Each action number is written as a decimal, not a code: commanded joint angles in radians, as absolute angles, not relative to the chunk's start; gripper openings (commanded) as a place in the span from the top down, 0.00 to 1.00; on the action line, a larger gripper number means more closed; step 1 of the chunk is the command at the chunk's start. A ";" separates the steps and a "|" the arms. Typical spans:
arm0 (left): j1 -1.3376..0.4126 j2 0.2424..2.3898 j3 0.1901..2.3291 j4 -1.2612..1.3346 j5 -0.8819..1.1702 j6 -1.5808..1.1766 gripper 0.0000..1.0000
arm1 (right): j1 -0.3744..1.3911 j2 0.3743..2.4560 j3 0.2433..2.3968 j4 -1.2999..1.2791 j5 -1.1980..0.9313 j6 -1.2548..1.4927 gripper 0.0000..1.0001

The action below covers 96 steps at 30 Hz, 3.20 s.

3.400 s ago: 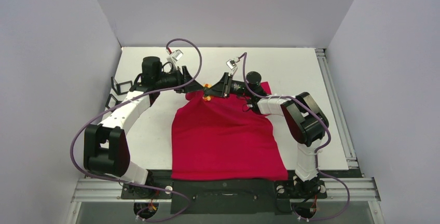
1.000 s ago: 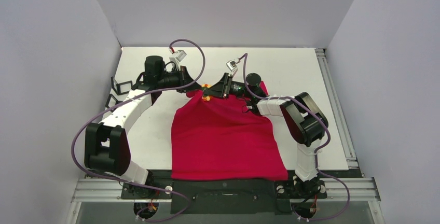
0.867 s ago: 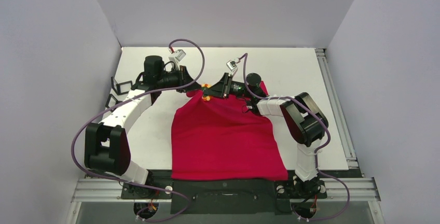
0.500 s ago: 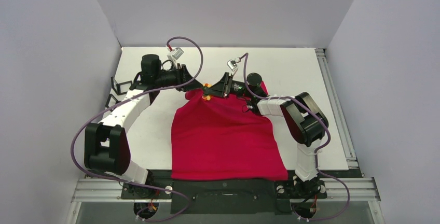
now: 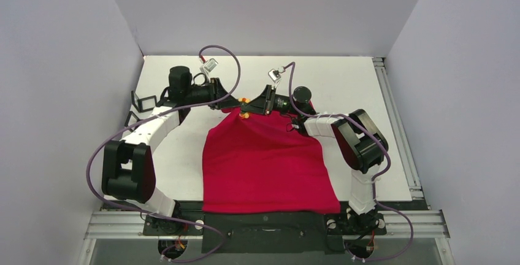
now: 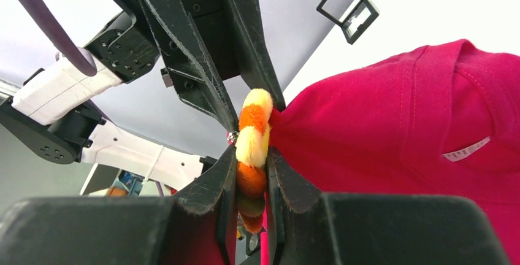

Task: Remove the brooch from the garment
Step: Remove the brooch from the clothes.

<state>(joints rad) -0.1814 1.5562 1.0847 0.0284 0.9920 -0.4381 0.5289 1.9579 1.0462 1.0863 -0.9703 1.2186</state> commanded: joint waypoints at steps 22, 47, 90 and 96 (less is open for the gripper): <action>-0.136 1.590 0.960 0.601 1.078 -0.941 1.00 | 0.516 1.911 1.029 1.236 -0.968 1.261 0.77; -0.156 1.556 0.991 0.413 1.041 -0.769 1.00 | 0.530 1.924 1.081 1.110 -0.935 1.215 0.74; -0.126 1.554 0.981 0.444 1.019 -0.797 1.00 | 0.553 1.921 1.088 1.040 -0.944 1.157 1.00; -0.119 1.536 0.978 0.443 1.039 -0.781 0.60 | 0.545 1.919 1.074 1.086 -0.950 1.182 1.00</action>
<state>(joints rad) -0.1345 1.5913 0.9508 0.3817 1.0191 -0.7959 0.5503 1.9579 1.0607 0.9955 -0.9428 1.1839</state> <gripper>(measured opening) 0.297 0.149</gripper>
